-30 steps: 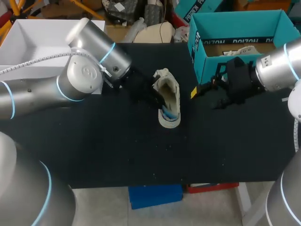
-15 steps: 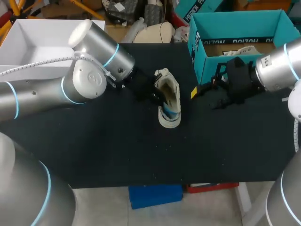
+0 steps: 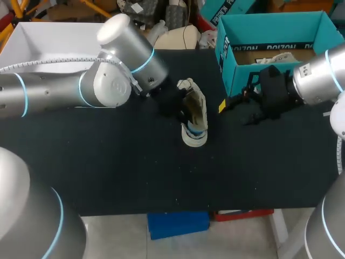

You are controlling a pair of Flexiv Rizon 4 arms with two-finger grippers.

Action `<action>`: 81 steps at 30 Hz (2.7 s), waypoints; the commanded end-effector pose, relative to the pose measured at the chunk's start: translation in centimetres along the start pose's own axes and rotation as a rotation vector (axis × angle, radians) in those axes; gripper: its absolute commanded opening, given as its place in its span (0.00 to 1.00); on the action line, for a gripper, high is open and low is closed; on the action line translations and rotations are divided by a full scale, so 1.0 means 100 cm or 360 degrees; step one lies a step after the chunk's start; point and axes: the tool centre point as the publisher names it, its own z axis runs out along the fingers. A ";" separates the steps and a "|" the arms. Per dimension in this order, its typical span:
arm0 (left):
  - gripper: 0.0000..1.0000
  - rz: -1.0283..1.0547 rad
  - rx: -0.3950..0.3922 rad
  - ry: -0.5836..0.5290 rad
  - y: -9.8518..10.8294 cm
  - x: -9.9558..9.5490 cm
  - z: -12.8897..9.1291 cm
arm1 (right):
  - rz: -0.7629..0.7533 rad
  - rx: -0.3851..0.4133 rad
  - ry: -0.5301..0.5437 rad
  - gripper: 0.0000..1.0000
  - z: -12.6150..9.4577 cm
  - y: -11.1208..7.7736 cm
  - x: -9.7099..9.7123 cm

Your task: Take the shoe out of the shoebox, open the shoe tongue, remove and reinsert the insole, then place the shoe into the shoebox

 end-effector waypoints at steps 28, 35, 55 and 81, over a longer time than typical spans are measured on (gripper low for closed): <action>0.00 0.0098 0.0036 0.0231 0.001 -0.003 0.016 | 0.0001 0.0000 -0.0004 1.00 0.000 0.000 0.000; 0.11 0.0123 0.0018 0.0322 0.006 0.003 0.018 | 0.0001 0.0000 -0.0004 1.00 0.000 0.000 0.000; 1.00 0.0206 0.0069 0.0111 -0.015 -0.048 -0.045 | 0.0001 0.0000 -0.0004 1.00 0.000 0.000 0.000; 0.00 0.0252 0.0007 0.0580 -0.013 -0.001 0.002 | 0.0001 0.0000 -0.0004 1.00 0.000 0.000 0.000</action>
